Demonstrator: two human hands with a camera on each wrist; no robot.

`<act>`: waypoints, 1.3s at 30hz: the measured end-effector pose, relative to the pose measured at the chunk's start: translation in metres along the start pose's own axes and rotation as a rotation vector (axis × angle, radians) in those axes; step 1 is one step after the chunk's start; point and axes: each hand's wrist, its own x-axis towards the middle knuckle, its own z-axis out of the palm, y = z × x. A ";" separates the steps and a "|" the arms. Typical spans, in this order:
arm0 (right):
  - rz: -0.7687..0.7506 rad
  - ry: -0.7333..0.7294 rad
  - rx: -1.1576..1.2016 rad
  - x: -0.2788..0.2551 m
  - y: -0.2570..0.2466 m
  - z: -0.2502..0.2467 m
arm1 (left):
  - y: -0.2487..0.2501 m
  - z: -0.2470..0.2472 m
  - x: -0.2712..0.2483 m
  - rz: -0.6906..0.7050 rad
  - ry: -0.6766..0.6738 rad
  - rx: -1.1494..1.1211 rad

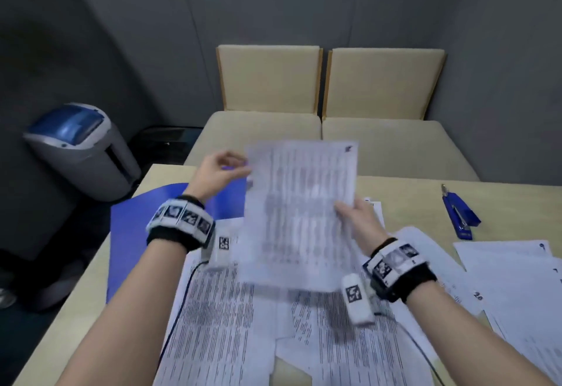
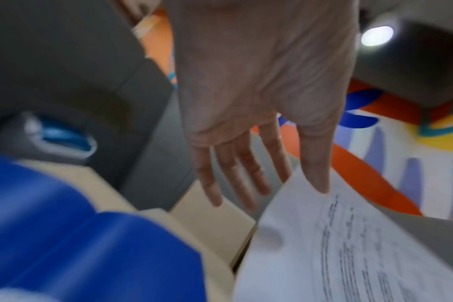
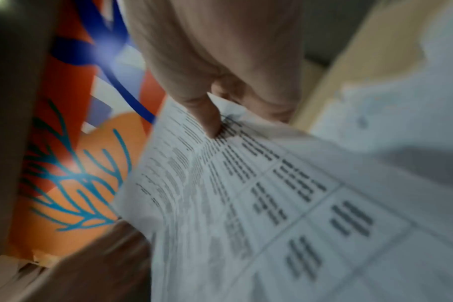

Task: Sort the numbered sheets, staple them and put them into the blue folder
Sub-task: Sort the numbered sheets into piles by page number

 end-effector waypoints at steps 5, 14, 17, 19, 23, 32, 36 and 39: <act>0.350 -0.188 0.023 -0.033 0.076 0.072 | -0.105 -0.004 -0.052 -0.369 -0.099 0.093; 0.423 -0.439 -0.700 -0.058 0.137 0.122 | -0.187 -0.002 -0.120 -0.701 -0.024 0.489; 0.285 -0.410 -0.892 -0.055 0.132 0.120 | -0.192 0.001 -0.116 -0.685 0.032 0.553; 0.225 -0.373 -0.833 -0.050 0.127 0.111 | -0.195 0.001 -0.108 -0.686 0.048 0.584; 0.190 -0.162 -0.671 -0.026 0.124 0.062 | -0.192 0.005 -0.088 -0.790 0.127 0.629; 0.508 0.392 -0.871 -0.027 0.139 -0.077 | -0.122 0.131 -0.060 0.031 -0.020 0.820; 0.501 0.368 -0.669 -0.026 0.136 -0.083 | -0.099 0.193 -0.053 0.201 -0.265 0.776; 0.492 0.337 -0.543 -0.026 0.139 -0.092 | -0.094 0.221 -0.044 0.187 -0.380 0.853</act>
